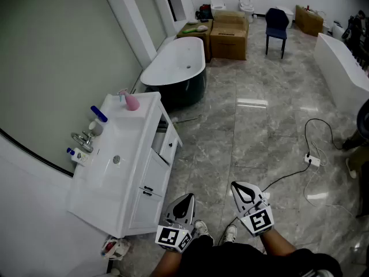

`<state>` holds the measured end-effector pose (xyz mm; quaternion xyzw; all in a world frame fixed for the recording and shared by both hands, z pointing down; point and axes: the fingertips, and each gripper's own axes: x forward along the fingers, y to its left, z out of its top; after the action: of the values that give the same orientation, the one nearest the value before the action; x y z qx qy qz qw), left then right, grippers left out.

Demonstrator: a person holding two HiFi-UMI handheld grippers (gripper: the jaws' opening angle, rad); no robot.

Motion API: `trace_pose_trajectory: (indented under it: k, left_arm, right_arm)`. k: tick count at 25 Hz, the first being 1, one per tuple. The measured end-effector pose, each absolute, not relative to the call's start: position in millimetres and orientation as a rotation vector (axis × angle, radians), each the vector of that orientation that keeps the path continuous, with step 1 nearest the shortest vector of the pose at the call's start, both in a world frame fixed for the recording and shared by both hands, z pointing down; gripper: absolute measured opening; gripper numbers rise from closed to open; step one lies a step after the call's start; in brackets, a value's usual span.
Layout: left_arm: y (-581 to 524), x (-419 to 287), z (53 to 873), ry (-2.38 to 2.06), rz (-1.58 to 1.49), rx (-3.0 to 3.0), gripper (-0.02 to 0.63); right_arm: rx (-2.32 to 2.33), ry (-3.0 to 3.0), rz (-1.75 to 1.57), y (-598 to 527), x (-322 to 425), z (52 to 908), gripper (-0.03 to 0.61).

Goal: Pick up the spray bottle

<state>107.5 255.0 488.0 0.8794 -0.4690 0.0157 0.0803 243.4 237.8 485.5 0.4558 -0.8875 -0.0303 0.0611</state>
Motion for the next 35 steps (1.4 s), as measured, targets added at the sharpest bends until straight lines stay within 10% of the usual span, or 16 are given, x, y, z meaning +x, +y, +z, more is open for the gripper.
trace_pose_trajectory:
  k: [35]
  left_arm:
    - [257, 16, 483, -1.341, 0.005, 2.698, 0.084]
  right_arm:
    - [1.391, -2.685, -0.168, 245, 135, 456, 0.000]
